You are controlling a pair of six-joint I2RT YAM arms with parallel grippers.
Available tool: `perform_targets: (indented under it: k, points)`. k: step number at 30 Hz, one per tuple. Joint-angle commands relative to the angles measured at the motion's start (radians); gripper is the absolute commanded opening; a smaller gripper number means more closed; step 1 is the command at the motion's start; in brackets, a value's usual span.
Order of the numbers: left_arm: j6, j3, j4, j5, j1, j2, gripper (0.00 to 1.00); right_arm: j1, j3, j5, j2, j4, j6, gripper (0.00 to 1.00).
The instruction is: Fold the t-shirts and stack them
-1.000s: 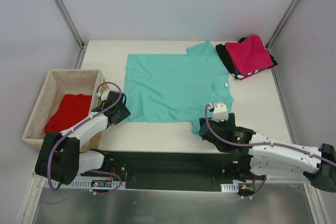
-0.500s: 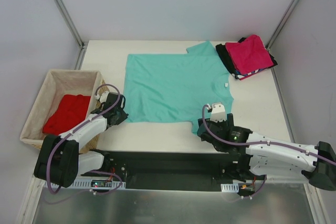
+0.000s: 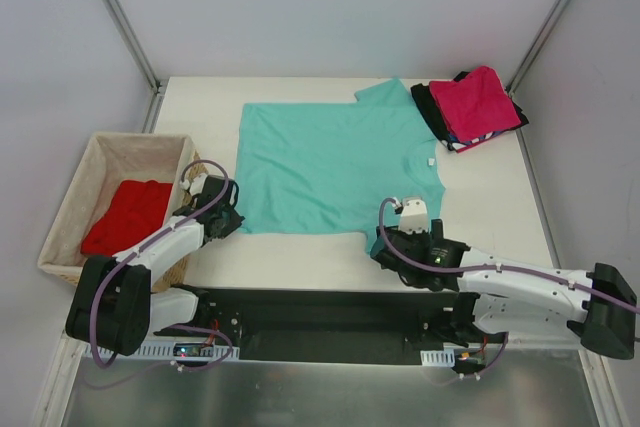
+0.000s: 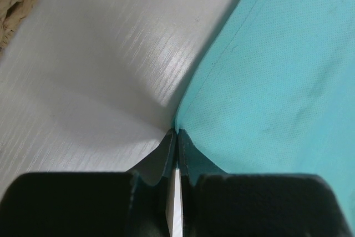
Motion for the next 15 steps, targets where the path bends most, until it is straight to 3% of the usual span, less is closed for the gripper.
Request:
perform_targets:
  k: [1, 9, 11, 15]
  points:
    - [-0.02, 0.023, -0.059, 0.019, 0.016, 0.006, 0.0, -0.007, -0.025, 0.045, 0.028, -0.017, 0.12, 0.95]
    - [-0.001, 0.035, -0.065, 0.036, 0.018, 0.003, 0.0, 0.001, -0.186, 0.156, -0.183, 0.039, 0.356, 0.95]
    - [0.002, 0.038, -0.062, 0.042, 0.018, 0.015, 0.0, 0.029, -0.234, 0.222, -0.278, 0.074, 0.349, 0.95]
    - [0.002, 0.041, -0.062, 0.054, 0.019, 0.024, 0.0, 0.021, -0.292, 0.207, -0.554, 0.148, 0.222, 0.95]
